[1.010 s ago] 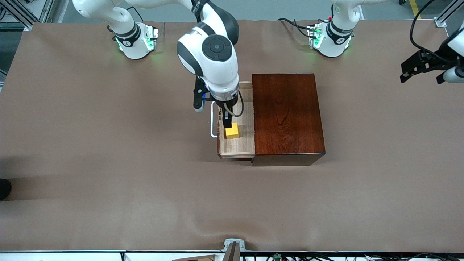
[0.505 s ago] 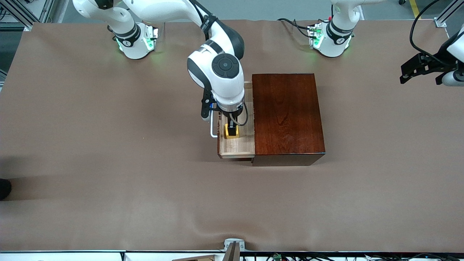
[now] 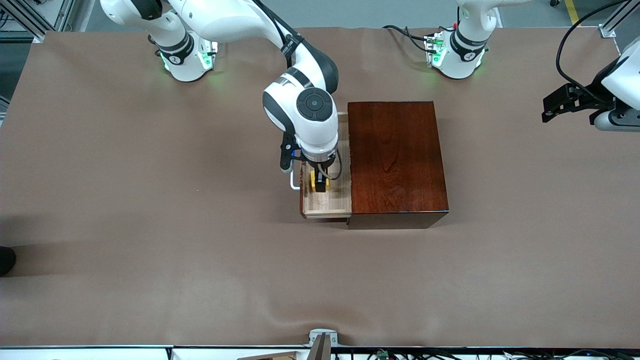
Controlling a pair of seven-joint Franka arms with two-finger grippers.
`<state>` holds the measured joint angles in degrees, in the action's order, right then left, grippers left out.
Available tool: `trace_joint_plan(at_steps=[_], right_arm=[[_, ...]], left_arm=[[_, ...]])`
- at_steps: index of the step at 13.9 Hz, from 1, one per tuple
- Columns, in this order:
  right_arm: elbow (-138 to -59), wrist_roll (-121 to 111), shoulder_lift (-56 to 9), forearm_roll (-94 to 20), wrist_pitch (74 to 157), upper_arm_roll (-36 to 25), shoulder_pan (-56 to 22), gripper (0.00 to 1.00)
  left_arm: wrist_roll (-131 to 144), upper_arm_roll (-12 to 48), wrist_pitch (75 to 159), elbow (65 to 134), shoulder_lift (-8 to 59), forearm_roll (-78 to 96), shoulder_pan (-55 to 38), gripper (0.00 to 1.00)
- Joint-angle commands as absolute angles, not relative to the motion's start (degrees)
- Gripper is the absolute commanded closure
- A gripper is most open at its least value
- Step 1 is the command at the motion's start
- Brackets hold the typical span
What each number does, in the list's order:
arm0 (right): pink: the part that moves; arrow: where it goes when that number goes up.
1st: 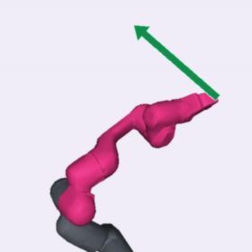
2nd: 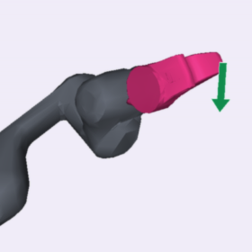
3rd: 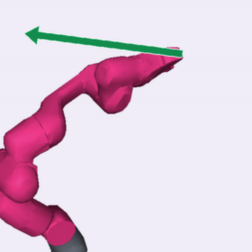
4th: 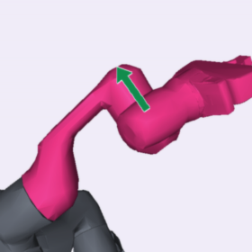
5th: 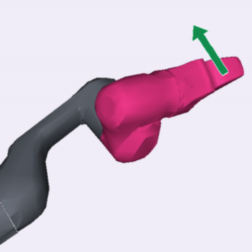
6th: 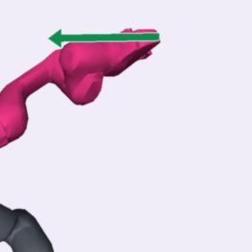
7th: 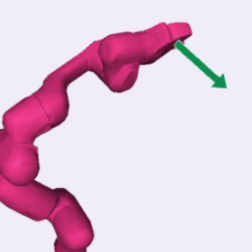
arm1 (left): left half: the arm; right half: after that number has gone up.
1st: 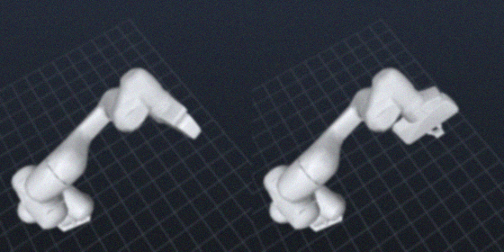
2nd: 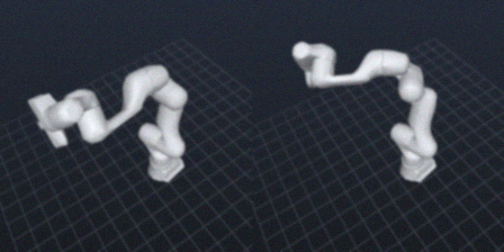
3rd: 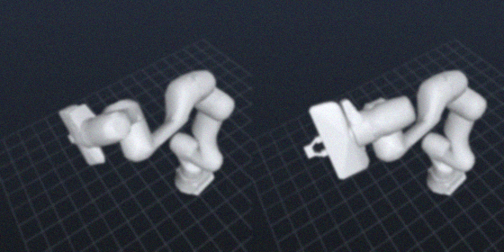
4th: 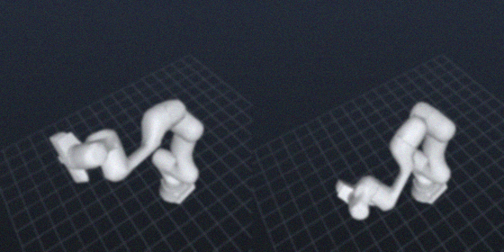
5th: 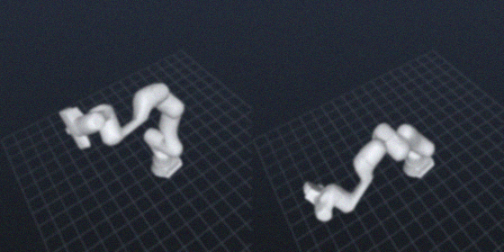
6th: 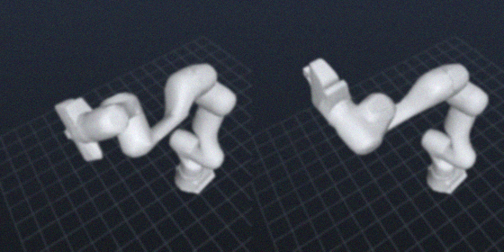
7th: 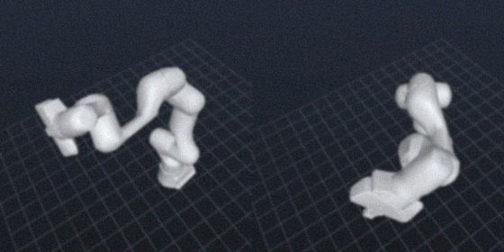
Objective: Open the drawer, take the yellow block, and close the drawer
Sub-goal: 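Lower the right gripper into the drawer and grasp the yellow cube, then lift the cube with the right gripper while the left gripper reaches the drawer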
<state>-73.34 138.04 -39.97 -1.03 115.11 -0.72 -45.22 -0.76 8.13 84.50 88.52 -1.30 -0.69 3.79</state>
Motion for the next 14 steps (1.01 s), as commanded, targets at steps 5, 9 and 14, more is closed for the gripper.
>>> trace_joint_plan(at_steps=[5, 9, 14], right_arm=[[-72.2, 139.3, -42.7, -1.2, 117.3, -1.1, -45.6, 0.00], [-72.2, 139.0, -42.8, -1.1, 117.9, -1.1, -45.8, 0.47], [-72.1, 139.0, -42.3, -1.1, 117.5, -1.0, -45.6, 0.87]], left_arm=[[-1.2, 8.6, 84.7, 87.1, -1.3, -0.7, 4.3, 0.00], [-1.2, 8.6, 84.7, 87.1, -1.3, -0.7, 4.0, 0.00], [-1.2, 8.6, 84.7, 87.1, -1.3, -0.7, 4.2, 0.00]])
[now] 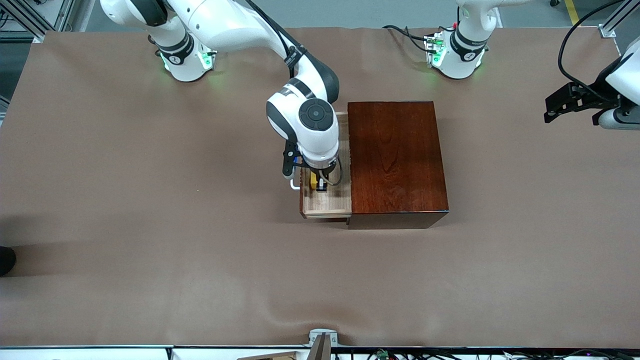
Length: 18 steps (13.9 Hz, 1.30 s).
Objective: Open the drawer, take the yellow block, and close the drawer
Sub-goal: 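Lift the cube with the right gripper while the left gripper reaches the drawer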
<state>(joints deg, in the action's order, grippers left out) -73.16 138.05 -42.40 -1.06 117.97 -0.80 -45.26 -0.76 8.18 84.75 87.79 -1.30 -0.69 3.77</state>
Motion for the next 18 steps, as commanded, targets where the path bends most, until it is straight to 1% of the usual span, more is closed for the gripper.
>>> trace_joint_plan(at_steps=[1, 3, 6, 9, 11, 12, 14, 18], right_arm=[[-71.7, 139.1, -41.8, -1.1, 116.9, -1.0, -45.7, 0.87], [-70.8, 139.0, -40.1, -1.0, 112.4, -0.6, -45.7, 0.87], [-67.2, 138.9, -37.0, -0.9, 106.7, -0.6, -45.8, 0.87], [-66.4, 134.6, -32.7, -0.8, 103.6, -0.8, -45.5, 0.87], [-66.8, 124.1, -29.4, -0.8, 101.4, -1.2, -44.9, 0.99], [-67.3, 117.6, -27.9, -0.4, 99.3, -1.6, -44.7, 1.00], [-67.8, 105.2, -25.6, -0.2, 95.0, -1.9, -40.8, 1.00], [-72.4, 79.3, -19.3, -0.4, 91.2, -1.8, -31.0, 1.00]], left_arm=[[-1.2, 8.6, 84.7, 87.1, -1.3, -0.7, 4.2, 0.00], [-1.3, 8.6, 84.7, 87.1, -1.3, -0.7, 4.2, 0.00], [-1.3, 8.6, 84.7, 87.1, -1.3, -0.7, 4.2, 0.00], [-1.3, 8.6, 84.7, 87.1, -1.3, -0.7, 4.2, 0.00], [-1.3, 8.6, 84.7, 87.1, -1.3, -0.7, 4.2, 0.00], [-1.3, 8.6, 84.7, 87.1, -1.3, -0.7, 4.2, 0.00], [-1.4, 8.6, 84.7, 87.0, -1.3, -0.7, 4.1, 0.00], [-1.4, 8.7, 84.7, 87.0, -1.2, 0.1, 3.8, 0.00]])
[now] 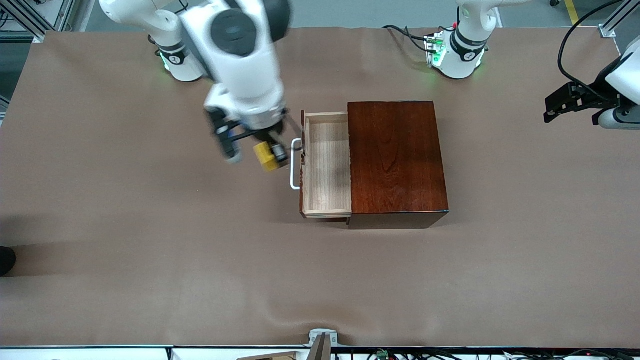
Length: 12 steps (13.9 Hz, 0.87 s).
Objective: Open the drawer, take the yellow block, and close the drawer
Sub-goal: 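Lift the cube with the right gripper while the left gripper reaches the drawer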
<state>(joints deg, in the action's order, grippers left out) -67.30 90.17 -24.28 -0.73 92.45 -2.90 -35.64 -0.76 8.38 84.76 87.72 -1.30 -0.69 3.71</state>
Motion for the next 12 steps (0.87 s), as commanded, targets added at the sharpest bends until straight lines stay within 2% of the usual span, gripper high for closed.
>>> trace_joint_plan(at_steps=[1, 4, 7, 9, 12], right_arm=[[-72.9, 72.4, -18.4, -0.4, 89.6, -1.8, -27.6, 1.00], [-73.6, 49.1, -16.6, -0.5, 85.4, -1.8, -18.1, 1.00], [-78.4, 28.1, -14.4, -0.5, 86.0, -1.9, -8.6, 1.00], [-82.7, 16.7, -14.2, -0.5, 89.7, -1.8, -3.3, 1.00], [-92.9, 0.8, -13.5, -0.7, 100.9, -1.8, 3.0, 1.00]], left_arm=[[-1.4, 8.8, 84.9, 86.9, -0.4, 0.2, 3.6, 0.00], [6.1, 9.3, 85.3, 85.6, 3.9, 3.8, 2.7, 0.00], [19.3, 12.1, 85.3, 82.5, 8.9, 3.0, -3.0, 0.00], [25.0, 12.1, 85.3, 82.0, 10.0, 3.3, -6.5, 0.00], [32.6, 12.1, 85.6, 79.9, 12.9, 3.3, -12.2, 0.00]])
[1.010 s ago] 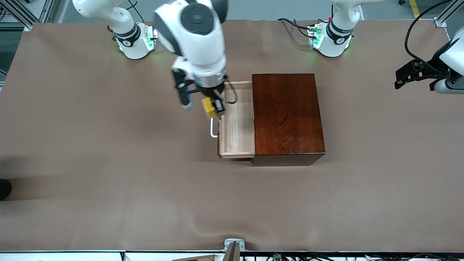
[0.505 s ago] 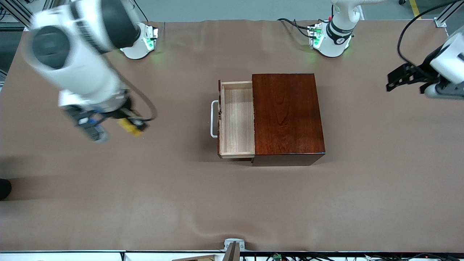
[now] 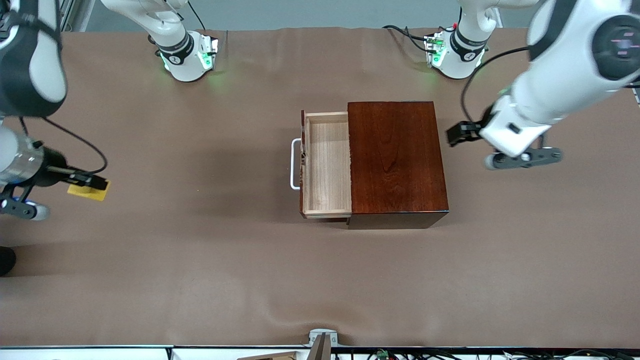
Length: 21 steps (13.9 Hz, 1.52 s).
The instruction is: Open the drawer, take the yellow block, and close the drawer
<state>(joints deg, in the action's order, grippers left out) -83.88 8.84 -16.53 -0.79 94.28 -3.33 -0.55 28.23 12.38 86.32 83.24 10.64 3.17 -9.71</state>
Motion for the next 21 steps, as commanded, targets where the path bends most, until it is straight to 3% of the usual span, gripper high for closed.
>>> trace_joint_plan(at_steps=[1, 6, 10, 15, 16, 17, 18, 19, 21], right_arm=[[-97.5, -4.0, -13.8, -1.1, 106.6, -1.8, 5.0, 1.00], [-115.0, -6.9, -17.1, -1.2, 134.4, -1.8, 7.0, 1.00], [-115.2, -7.1, -24.2, -3.5, 141.1, -1.6, 6.0, 1.00], [-114.7, -6.7, -28.1, -3.5, 140.9, -1.5, 5.4, 1.00], [-114.7, -6.2, -28.5, -3.5, 140.8, -1.5, 5.4, 0.93], [-114.7, -5.5, -28.7, -3.5, 140.5, -1.5, 5.4, 0.79], [-114.6, -2.6, -28.7, -3.5, 140.5, -1.5, 5.2, 0.46], [-114.0, 1.4, -28.7, -3.5, 140.4, -1.5, 4.4, 0.00], [-112.6, 3.3, -28.6, -3.4, 136.7, -1.6, 3.3, 0.00]], left_arm=[[36.5, 12.2, 86.7, 78.7, 14.8, 3.3, -14.4, 0.00], [55.7, 12.1, 90.6, 77.4, 18.6, 3.2, -23.6, 0.00], [69.0, 12.1, 95.2, 77.3, 22.1, 3.2, -29.2, 0.00], [87.1, 11.9, 103.6, 77.2, 24.9, 3.2, -34.4, 0.00], [90.8, 11.8, 104.7, 77.2, 25.4, 3.2, -35.3, 0.00], [94.6, 11.7, 106.0, 77.2, 26.1, 3.2, -36.2, 0.00], [98.7, 11.6, 107.3, 77.2, 26.8, 3.2, -37.3, 0.00], [103.1, 11.4, 108.4, 77.2, 27.5, 3.1, -38.3, 0.00], [110.2, 11.4, 109.4, 77.1, 28.7, 2.5, -39.8, 0.00]])
